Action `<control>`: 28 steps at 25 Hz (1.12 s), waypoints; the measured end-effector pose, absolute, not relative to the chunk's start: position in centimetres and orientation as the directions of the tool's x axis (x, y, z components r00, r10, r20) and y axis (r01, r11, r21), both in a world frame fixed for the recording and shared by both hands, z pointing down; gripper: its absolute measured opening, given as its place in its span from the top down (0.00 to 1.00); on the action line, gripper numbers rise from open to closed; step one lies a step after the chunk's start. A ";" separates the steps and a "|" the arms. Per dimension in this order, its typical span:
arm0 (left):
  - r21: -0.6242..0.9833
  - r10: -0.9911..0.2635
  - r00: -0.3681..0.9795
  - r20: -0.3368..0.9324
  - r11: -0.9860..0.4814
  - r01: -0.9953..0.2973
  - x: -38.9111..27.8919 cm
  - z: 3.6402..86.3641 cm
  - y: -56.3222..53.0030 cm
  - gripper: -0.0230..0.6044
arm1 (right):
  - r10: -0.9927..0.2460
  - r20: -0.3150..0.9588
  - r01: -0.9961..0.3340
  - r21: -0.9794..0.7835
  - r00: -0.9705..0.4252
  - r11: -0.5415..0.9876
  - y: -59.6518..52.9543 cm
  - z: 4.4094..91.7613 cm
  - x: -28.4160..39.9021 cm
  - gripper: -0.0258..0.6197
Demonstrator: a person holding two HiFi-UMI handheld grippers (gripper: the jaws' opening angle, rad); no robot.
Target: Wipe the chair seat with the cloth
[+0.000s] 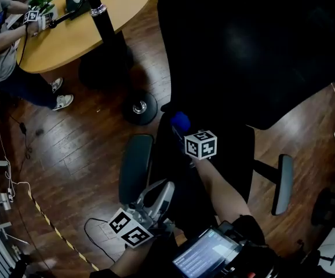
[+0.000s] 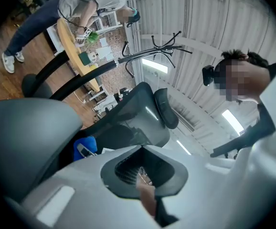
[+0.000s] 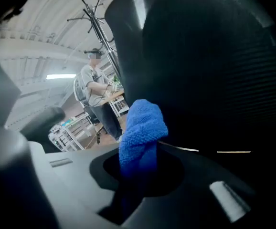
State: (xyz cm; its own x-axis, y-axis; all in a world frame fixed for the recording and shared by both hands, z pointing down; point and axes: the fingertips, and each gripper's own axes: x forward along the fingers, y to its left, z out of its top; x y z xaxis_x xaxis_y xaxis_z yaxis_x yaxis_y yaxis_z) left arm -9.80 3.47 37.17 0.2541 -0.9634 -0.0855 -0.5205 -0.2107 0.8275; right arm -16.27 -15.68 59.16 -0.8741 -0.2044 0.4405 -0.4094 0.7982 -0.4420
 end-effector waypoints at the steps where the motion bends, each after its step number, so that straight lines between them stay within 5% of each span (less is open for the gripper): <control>1: 0.832 -0.964 0.252 -0.079 -0.204 -0.517 -10.0 37.9 3.4 0.97 | -0.202 0.475 -0.424 -0.425 -0.856 0.799 -16.2 60.8 -17.1 0.88; 6: 0.845 -0.962 0.262 -0.075 -0.201 -0.495 -9.7 39.6 3.7 0.97 | -0.182 0.599 -0.445 -0.326 -0.780 0.834 -16.9 66.3 -19.5 0.88; 16: 0.839 -0.960 0.270 -0.074 -0.206 -0.503 -10.4 40.4 3.3 0.97 | -0.246 0.608 -0.502 -0.294 -0.755 0.813 -18.0 66.6 -18.0 0.88; 28: 0.839 -0.940 0.335 -0.060 -0.229 -0.494 -7.5 40.8 2.1 0.97 | -0.508 0.756 -0.828 -0.079 -0.412 0.555 -27.4 68.9 7.7 0.88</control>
State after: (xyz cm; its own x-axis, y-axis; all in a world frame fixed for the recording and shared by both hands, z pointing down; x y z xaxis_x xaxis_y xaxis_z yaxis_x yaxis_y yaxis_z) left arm -7.54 2.13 40.82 0.3353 -0.9402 -0.0598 -0.4936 -0.2294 0.8389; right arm 7.67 -27.36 68.95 -0.4120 -0.5082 0.7563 -0.8284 0.5546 -0.0786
